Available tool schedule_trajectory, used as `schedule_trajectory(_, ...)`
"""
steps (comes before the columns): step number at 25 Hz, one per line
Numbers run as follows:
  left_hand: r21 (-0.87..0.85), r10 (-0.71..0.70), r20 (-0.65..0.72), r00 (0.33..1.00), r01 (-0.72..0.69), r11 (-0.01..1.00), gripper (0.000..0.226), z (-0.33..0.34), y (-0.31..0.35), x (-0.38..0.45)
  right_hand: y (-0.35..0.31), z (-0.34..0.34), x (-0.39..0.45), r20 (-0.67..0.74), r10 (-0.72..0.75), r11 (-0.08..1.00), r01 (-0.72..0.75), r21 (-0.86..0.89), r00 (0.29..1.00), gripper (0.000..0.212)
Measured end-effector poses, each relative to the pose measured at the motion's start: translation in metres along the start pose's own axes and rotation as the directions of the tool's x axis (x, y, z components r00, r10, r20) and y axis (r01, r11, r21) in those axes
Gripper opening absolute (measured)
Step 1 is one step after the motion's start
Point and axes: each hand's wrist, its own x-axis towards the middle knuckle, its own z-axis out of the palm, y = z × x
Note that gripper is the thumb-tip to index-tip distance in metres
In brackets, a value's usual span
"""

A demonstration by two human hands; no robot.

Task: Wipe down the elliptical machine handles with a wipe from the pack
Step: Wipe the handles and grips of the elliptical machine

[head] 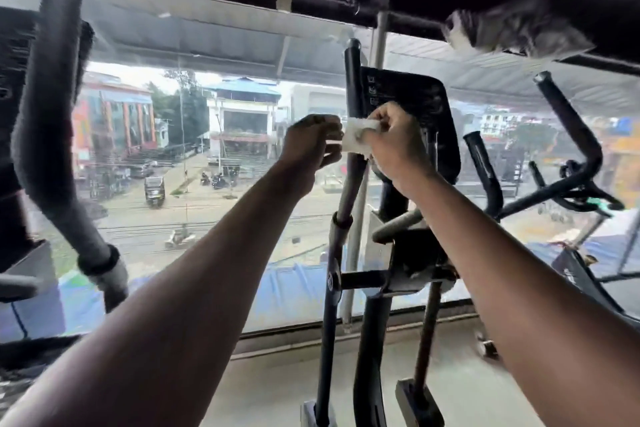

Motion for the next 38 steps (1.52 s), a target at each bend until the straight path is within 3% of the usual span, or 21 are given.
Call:
schedule_trajectory(5,-0.021,0.035,0.067,0.997,-0.033,0.999,0.018,0.01,-0.005,0.091,0.032,0.019,0.092,-0.122,-0.133,0.973,0.106,-0.207,0.984,0.016)
schedule_trajectory(9,0.009,0.104,0.038,0.994,-0.104,0.995,0.016,0.021,-0.01,0.153,0.053,0.028,0.155,-0.255,-0.268,0.923,0.172,-0.344,0.929,0.018)
schedule_trajectory(11,0.012,0.14,0.031,0.99,-0.141,0.99,0.013,0.031,-0.009,0.175,0.062,0.03,0.176,-0.201,-0.276,0.927,0.205,-0.314,0.94,0.02)
schedule_trajectory(14,0.009,0.176,0.012,0.984,-0.176,0.984,0.01,0.044,-0.009,0.207,0.081,0.042,0.191,0.009,-0.293,0.928,0.287,-0.237,0.956,0.013)
schedule_trajectory(18,-0.049,0.172,-0.014,0.985,-0.173,0.984,0.015,0.055,-0.014,0.242,0.079,0.06,0.242,-0.06,-0.407,0.89,0.381,-0.252,0.911,0.012)
schedule_trajectory(23,-0.149,0.114,0.005,0.993,-0.112,0.982,0.024,0.055,-0.015,0.267,0.065,0.075,0.293,-0.131,-0.424,0.859,0.351,-0.372,0.896,0.011)
schedule_trajectory(26,-0.187,0.113,0.042,0.993,-0.104,0.977,0.033,0.049,-0.014,0.277,0.072,0.06,0.27,0.009,-0.311,0.901,0.298,-0.315,0.95,0.009)
schedule_trajectory(28,-0.216,0.112,0.078,0.991,-0.093,0.972,0.032,0.05,-0.017,0.28,0.075,0.05,0.257,0.144,-0.292,0.9,0.323,-0.292,0.945,0.01)
schedule_trajectory(29,-0.244,0.106,0.082,0.991,-0.083,0.966,0.033,0.052,-0.018,0.282,0.073,0.051,0.26,0.127,-0.312,0.89,0.337,-0.308,0.941,0.006)
schedule_trajectory(31,-0.312,0.097,0.073,0.993,-0.07,0.948,0.035,0.057,-0.02,0.287,0.068,0.063,0.284,-0.033,-0.392,0.853,0.35,-0.387,0.919,0.002)
schedule_trajectory(34,-0.34,0.14,0.058,0.988,-0.112,0.934,0.035,0.057,-0.026,0.291,0.058,0.085,0.307,-0.156,-0.45,0.804,0.323,-0.499,0.879,0.01)
schedule_trajectory(38,-0.279,0.199,0.077,0.977,-0.171,0.945,0.039,0.053,-0.02,0.294,0.063,0.073,0.284,0.033,-0.402,0.779,0.361,-0.513,0.915,0.009)
